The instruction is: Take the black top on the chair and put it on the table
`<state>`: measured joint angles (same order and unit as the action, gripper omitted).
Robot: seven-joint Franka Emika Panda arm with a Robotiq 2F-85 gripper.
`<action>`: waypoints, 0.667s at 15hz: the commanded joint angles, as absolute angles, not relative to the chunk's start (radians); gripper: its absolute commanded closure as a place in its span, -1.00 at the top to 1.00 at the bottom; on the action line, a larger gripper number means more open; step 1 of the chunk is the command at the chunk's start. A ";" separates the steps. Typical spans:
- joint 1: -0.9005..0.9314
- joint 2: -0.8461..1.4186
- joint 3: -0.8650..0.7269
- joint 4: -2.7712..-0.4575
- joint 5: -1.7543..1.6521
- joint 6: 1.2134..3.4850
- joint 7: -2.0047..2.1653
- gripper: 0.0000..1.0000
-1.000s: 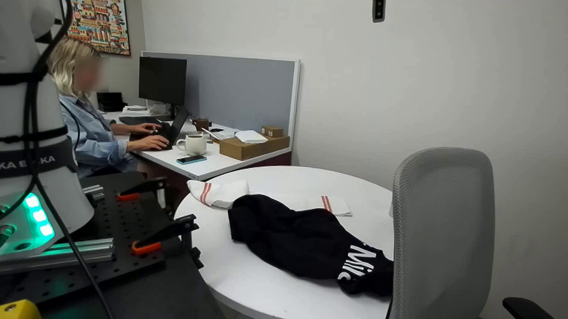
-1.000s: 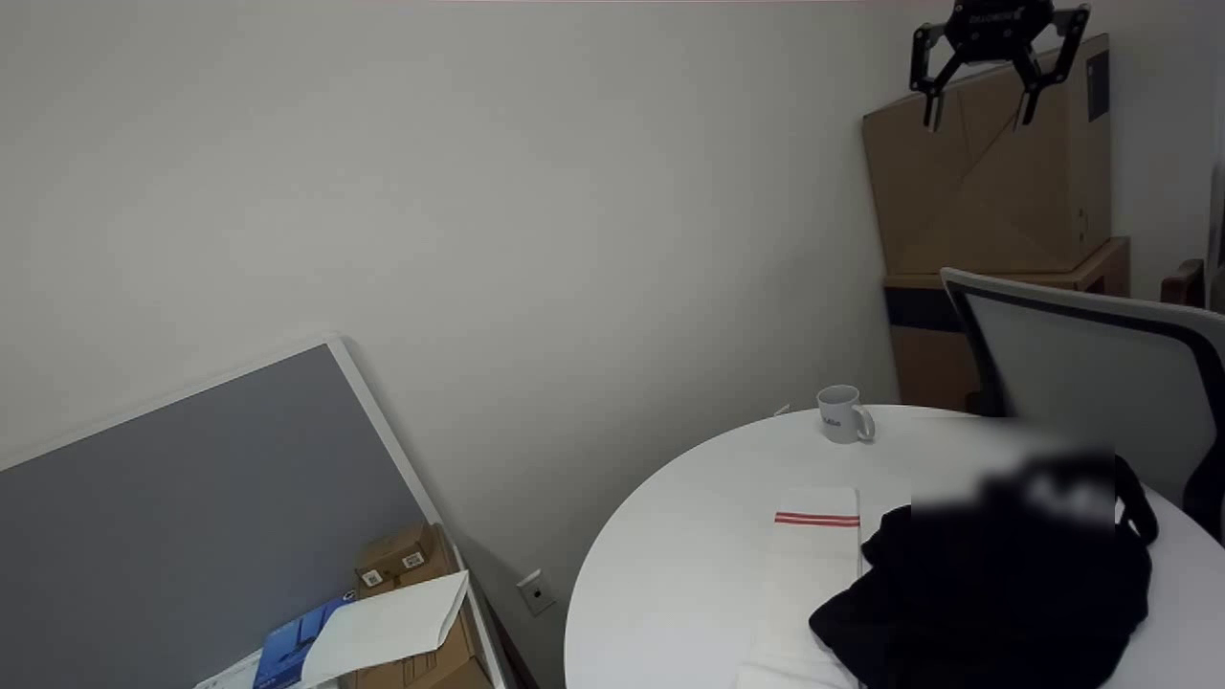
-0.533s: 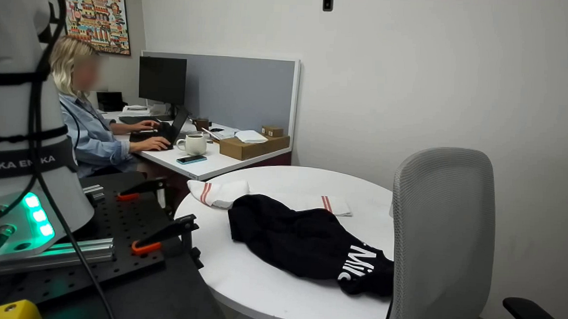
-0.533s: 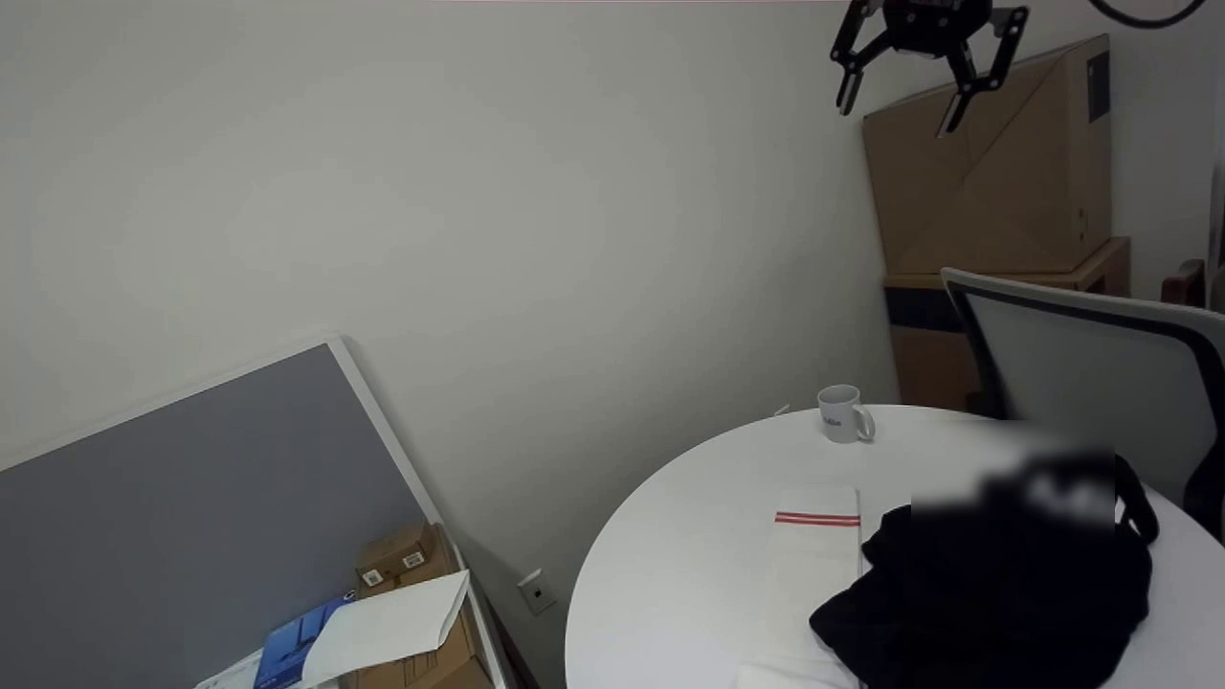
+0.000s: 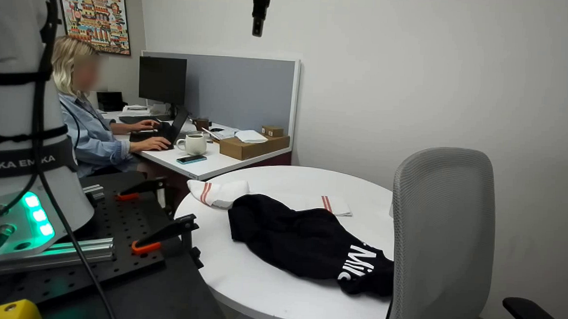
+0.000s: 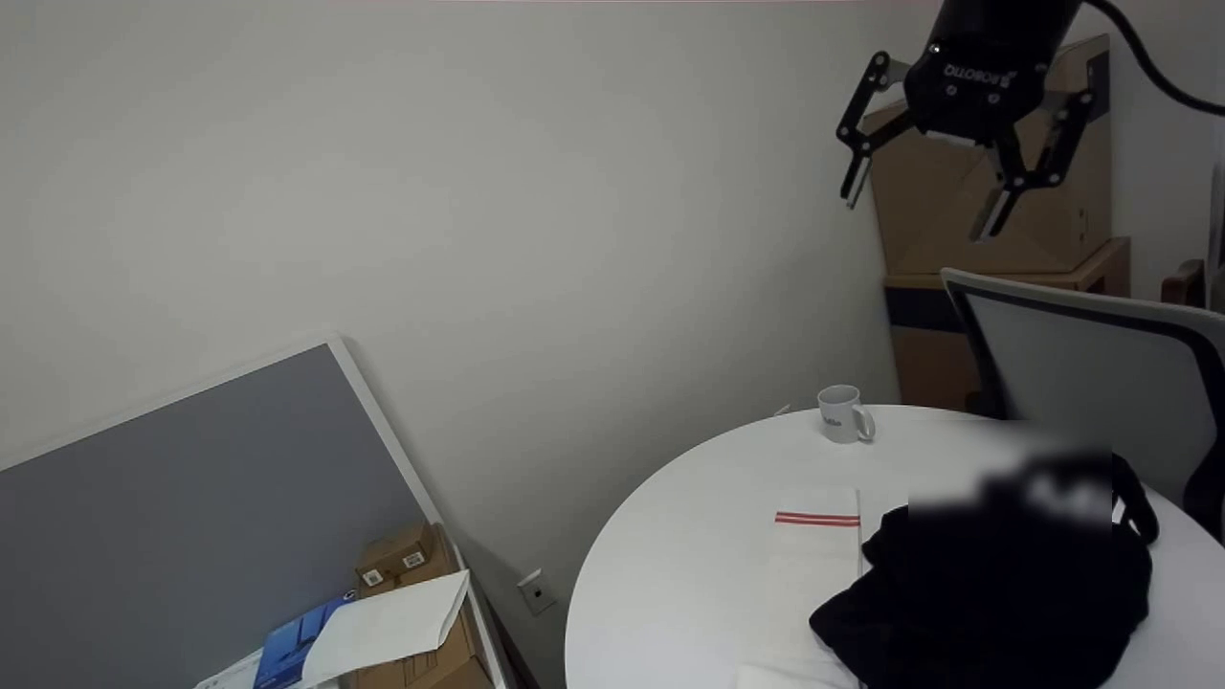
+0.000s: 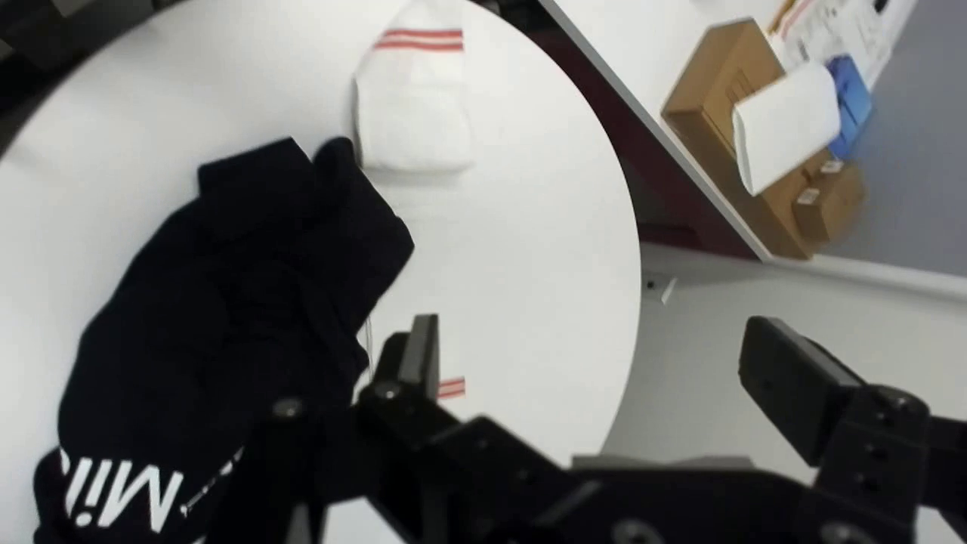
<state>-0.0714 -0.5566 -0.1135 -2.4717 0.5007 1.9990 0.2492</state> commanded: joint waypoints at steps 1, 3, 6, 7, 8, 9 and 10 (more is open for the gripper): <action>-0.091 -0.617 -0.077 -2.534 0.386 1.852 0.224 1.00; -0.110 -0.634 -0.026 -2.563 0.284 1.841 0.258 1.00; -0.118 -0.634 0.031 -2.582 0.147 1.875 0.264 1.00; -0.117 -0.638 0.046 -2.591 0.105 1.901 0.257 1.00; -0.101 -0.608 0.009 -2.566 0.167 1.869 0.253 1.00; -0.100 -0.609 0.021 -2.570 0.139 1.880 0.254 1.00; -0.099 -0.609 0.028 -2.573 0.128 1.885 0.255 1.00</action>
